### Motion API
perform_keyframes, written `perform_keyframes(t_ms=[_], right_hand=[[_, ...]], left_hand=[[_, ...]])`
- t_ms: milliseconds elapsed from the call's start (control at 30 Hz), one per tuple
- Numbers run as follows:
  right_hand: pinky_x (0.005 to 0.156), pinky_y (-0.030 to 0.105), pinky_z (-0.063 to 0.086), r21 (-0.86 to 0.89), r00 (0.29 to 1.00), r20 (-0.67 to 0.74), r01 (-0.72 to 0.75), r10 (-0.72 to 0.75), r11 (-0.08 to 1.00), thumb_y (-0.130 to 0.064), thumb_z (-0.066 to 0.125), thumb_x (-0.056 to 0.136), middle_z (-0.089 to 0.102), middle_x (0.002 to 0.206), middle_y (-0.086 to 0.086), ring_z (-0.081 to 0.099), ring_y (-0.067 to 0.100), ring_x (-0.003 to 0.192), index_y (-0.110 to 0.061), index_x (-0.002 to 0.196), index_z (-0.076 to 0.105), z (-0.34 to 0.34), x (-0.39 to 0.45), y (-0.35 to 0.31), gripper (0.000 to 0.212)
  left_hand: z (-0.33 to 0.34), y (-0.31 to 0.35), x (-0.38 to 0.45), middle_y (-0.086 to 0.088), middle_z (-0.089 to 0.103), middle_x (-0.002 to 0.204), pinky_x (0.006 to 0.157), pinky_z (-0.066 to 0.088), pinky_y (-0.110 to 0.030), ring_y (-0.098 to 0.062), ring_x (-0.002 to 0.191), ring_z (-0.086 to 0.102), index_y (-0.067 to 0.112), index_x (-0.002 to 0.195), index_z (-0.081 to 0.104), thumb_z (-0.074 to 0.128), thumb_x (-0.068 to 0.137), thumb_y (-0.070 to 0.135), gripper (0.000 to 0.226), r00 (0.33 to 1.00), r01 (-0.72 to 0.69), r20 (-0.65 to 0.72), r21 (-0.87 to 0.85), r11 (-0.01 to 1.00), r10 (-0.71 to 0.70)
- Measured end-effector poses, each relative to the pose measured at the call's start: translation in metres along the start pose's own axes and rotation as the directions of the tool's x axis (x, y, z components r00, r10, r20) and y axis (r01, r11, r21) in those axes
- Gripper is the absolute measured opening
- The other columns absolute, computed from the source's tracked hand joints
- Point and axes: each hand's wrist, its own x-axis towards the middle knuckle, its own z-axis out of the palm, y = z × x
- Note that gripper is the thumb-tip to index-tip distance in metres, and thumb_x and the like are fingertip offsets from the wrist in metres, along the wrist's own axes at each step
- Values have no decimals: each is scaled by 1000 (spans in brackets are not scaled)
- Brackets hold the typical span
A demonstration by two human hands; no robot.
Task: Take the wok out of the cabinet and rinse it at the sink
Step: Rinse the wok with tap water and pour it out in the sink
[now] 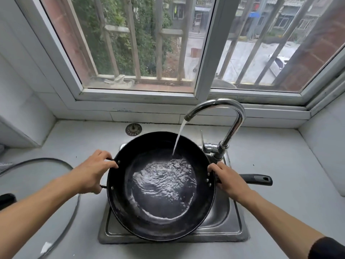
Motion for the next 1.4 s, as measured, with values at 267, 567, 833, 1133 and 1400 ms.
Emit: perform_keyframes(t_ms=[267, 567, 833, 1133, 1400], right_hand=[[68, 34, 50, -65, 996, 51, 75, -71, 995, -3, 69, 70, 53, 99, -7, 57, 19, 81, -29, 118, 58, -19, -25, 12, 56], [77, 27, 50, 37, 998, 48, 25, -27, 999, -3, 74, 78, 60, 95, -6, 56, 13, 80, -23, 111, 69, -48, -34, 15, 39], [68, 8, 36, -1, 994, 110, 28, -27, 1000, 1, 67, 74, 55, 87, -10, 50, 6, 74, -19, 102, 70, -66, -34, 21, 35], [69, 26, 49, -71, 992, 95, 96, -89, 993, -10, 68, 77, 57, 98, -8, 56, 10, 74, -21, 107, 64, -72, -36, 22, 32], [80, 34, 46, -184, 996, -7, 90, -93, 979, -26, 65, 87, 62, 91, -8, 56, 20, 79, -22, 107, 49, -77, -30, 31, 26]], left_hand=[[14, 7, -3, 13, 44, 128, 101, 37, -21, -5, 116, 35, 43, 128, 52, 68, 51, 35, 79, 969, -57, 234, -110, 992, 82], [13, 16, -15, 20, 58, 84, 66, 44, -19, 5, 74, 51, 40, 94, 44, 71, 51, 29, 52, 939, -107, 265, -379, 919, 219], [17, 6, -17, 15, 61, 105, 83, 47, -25, -1, 100, 56, 17, 60, 48, 85, 68, 36, 42, 970, -242, -104, -339, 909, 220], [24, 6, -28, 11, 53, 89, 59, 45, -22, -8, 69, 50, 19, 77, 52, 47, 90, 54, 37, 849, -328, -471, -119, 937, 238], [30, -1, -22, 13, 56, 78, 65, 48, -28, -7, 68, 55, 20, 76, 60, 50, 83, 63, 44, 883, -294, -456, -346, 891, 115]])
